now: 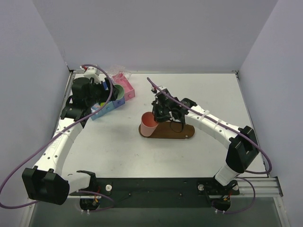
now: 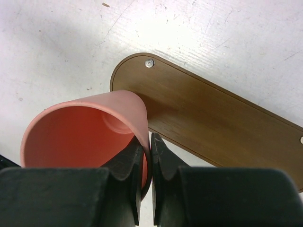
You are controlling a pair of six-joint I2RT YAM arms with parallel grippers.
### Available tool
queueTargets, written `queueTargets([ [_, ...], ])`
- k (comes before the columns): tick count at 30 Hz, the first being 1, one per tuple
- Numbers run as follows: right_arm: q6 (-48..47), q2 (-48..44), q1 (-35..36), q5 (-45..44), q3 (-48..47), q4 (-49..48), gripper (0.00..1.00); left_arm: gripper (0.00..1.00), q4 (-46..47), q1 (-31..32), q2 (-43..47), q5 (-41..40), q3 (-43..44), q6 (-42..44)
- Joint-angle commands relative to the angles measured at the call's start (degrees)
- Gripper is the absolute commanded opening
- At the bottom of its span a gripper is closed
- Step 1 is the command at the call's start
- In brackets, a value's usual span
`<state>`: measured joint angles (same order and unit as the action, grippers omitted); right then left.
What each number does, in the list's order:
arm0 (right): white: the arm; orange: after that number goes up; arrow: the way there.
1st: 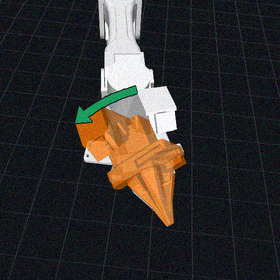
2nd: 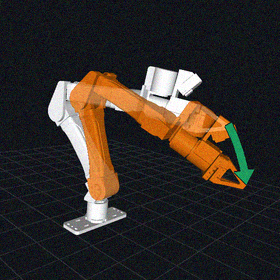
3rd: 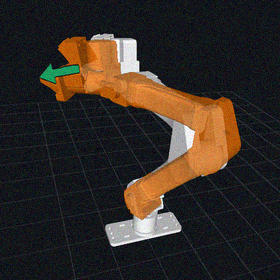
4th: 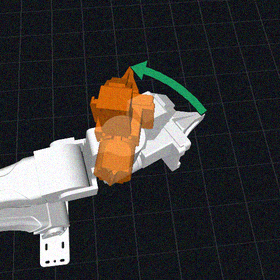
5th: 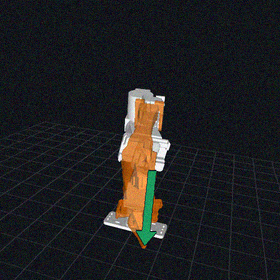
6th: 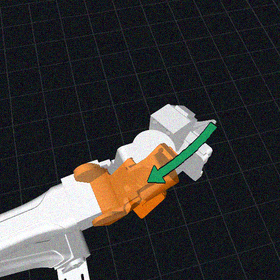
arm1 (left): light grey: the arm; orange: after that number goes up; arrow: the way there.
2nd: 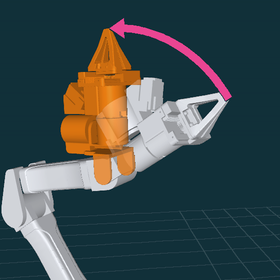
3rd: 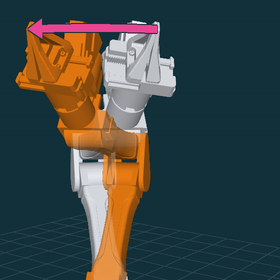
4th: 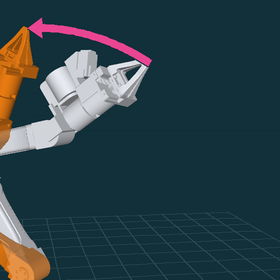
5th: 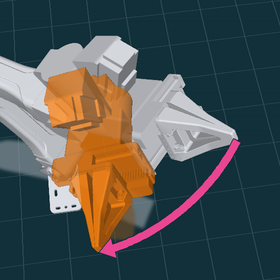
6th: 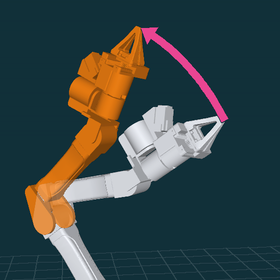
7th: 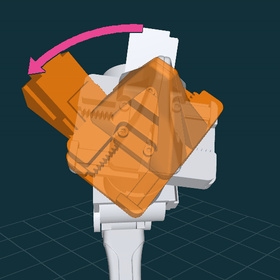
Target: Prepare toiletry sets of a toothbrush and toothpaste on the tray
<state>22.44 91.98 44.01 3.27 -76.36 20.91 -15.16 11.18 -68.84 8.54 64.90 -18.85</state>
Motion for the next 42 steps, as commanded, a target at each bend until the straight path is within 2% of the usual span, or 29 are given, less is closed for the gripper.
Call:
queueTargets([
  [1,0.2,2.0,0.8,-3.1,-3.6,2.2,0.00,0.84,3.4,0.0,0.9,-0.3,0.1,0.5],
  [6,-0.5,3.8,1.9,-7.6,-5.2,3.0,0.00,0.84,3.3,0.0,1.1,-0.4,0.1,0.8],
  [42,0.0,8.9,3.7,-11.1,-6.0,0.5,0.00,0.84,3.1,0.0,0.2,0.0,0.1,1.4],
])
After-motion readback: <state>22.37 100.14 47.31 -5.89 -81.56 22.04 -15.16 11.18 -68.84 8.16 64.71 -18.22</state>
